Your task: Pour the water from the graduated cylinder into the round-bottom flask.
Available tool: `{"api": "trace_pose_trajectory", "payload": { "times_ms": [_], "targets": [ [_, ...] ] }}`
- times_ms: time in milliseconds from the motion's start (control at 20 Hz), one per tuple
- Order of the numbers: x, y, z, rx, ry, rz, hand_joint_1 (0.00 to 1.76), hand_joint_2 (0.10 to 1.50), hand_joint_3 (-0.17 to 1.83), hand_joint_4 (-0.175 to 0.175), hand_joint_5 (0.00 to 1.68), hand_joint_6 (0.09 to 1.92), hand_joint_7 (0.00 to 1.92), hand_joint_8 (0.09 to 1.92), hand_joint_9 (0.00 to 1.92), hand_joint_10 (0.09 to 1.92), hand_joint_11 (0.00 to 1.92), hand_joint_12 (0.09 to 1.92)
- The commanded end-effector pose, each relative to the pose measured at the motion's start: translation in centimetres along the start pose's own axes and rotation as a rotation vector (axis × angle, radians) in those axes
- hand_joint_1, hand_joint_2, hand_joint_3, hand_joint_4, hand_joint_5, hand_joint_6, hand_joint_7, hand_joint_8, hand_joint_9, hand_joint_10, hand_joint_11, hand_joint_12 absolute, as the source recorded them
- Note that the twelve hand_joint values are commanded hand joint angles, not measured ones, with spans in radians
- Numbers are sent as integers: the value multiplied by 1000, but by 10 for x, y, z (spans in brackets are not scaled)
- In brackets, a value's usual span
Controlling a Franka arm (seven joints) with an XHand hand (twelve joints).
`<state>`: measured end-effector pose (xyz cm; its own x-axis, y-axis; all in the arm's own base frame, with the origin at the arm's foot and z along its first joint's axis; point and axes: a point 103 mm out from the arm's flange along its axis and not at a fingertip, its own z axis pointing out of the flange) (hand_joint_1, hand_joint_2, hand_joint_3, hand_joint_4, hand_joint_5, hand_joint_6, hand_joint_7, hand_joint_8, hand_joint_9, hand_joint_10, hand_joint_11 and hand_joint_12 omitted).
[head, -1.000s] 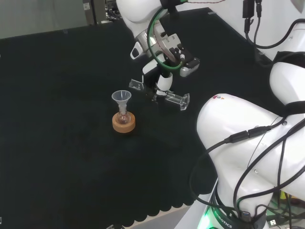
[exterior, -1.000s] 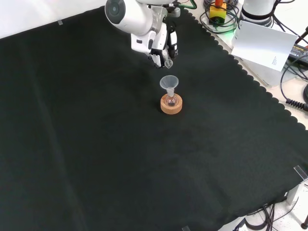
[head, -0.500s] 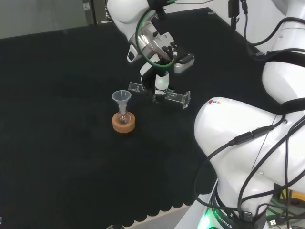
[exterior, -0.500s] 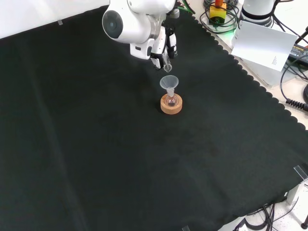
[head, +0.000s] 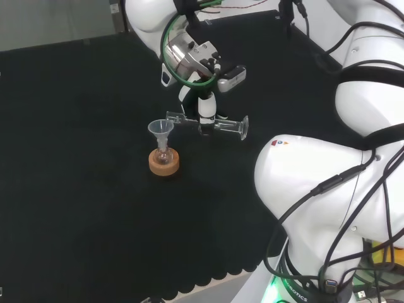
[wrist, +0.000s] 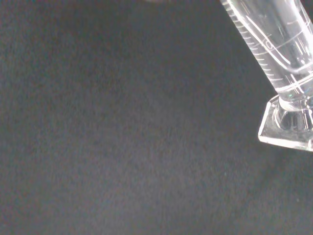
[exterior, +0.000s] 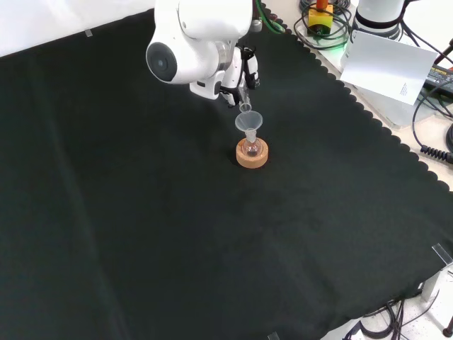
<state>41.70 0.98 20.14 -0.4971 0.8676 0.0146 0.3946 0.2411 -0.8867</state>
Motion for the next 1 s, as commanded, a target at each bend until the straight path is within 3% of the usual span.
{"api": "trace_pose_trajectory", "payload": {
  "times_ms": [50, 500, 1000],
  "targets": [
    [1, -3, -1, 73, 3, 26, 1272, 1078, -2, -175, 1045, 887, 1081, 877, 1476, 87, 1308, 725],
    [5, -10, -7, 96, -15, 44, 1273, 1076, -2, -175, 1049, 881, 1085, 870, 1482, 87, 1312, 721],
    [10, -13, -15, 170, -24, 70, 1273, 1075, -2, -175, 1052, 876, 1088, 865, 1487, 87, 1315, 717]
  ]
}}
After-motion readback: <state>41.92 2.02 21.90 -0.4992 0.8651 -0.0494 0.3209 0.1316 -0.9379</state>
